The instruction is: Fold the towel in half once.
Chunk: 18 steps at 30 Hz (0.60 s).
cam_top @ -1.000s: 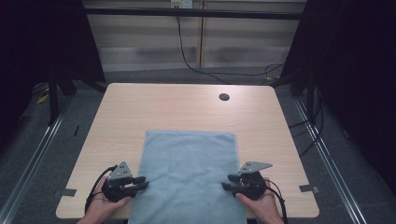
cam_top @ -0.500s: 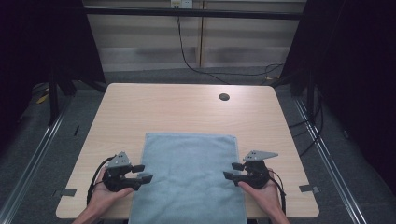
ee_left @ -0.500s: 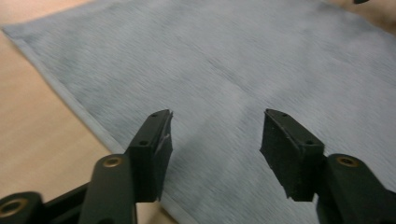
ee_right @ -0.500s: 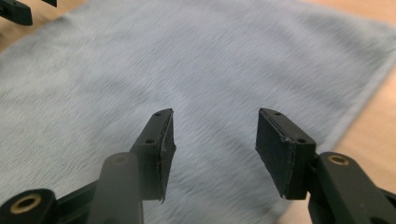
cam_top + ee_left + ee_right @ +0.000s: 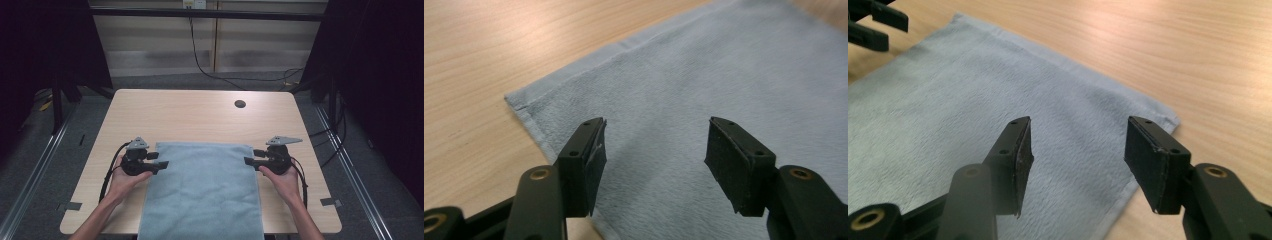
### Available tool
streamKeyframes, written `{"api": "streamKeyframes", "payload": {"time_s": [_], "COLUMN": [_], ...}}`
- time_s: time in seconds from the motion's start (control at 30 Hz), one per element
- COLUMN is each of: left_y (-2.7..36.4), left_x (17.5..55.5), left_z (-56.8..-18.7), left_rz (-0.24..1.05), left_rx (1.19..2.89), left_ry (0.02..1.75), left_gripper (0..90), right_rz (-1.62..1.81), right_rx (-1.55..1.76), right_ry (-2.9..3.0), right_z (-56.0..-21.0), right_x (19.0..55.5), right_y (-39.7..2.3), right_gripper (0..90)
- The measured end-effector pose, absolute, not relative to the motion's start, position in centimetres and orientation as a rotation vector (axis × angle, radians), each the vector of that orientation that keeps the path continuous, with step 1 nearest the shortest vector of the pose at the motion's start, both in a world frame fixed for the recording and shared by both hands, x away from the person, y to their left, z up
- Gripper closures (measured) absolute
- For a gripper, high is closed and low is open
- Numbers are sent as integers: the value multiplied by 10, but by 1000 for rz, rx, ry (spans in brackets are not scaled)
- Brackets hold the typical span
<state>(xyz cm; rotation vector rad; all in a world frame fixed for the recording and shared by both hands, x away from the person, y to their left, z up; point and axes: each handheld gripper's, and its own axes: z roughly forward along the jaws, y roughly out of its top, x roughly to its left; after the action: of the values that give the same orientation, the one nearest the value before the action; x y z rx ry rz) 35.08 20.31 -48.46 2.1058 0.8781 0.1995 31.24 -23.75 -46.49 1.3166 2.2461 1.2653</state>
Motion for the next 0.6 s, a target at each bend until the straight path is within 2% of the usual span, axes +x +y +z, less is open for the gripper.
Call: {"api": "streamKeyframes", "payload": {"time_s": [0.2,0.27,0.6], "left_y": [196,195,199], "left_x": [347,344,337], "left_z": [-500,-501,-505], "left_rz": [188,235,238], "left_rx": [2199,2205,2161], "left_ry": [845,815,820], "left_gripper": [430,419,417], "right_rz": [1218,1219,1168], "right_rx": [1327,1341,1375], "right_ry": [2250,2238,2255], "right_z": [-470,-471,-490], "right_x": [325,331,366], "right_y": [-241,-244,-242], "right_gripper": [452,452,440]}}
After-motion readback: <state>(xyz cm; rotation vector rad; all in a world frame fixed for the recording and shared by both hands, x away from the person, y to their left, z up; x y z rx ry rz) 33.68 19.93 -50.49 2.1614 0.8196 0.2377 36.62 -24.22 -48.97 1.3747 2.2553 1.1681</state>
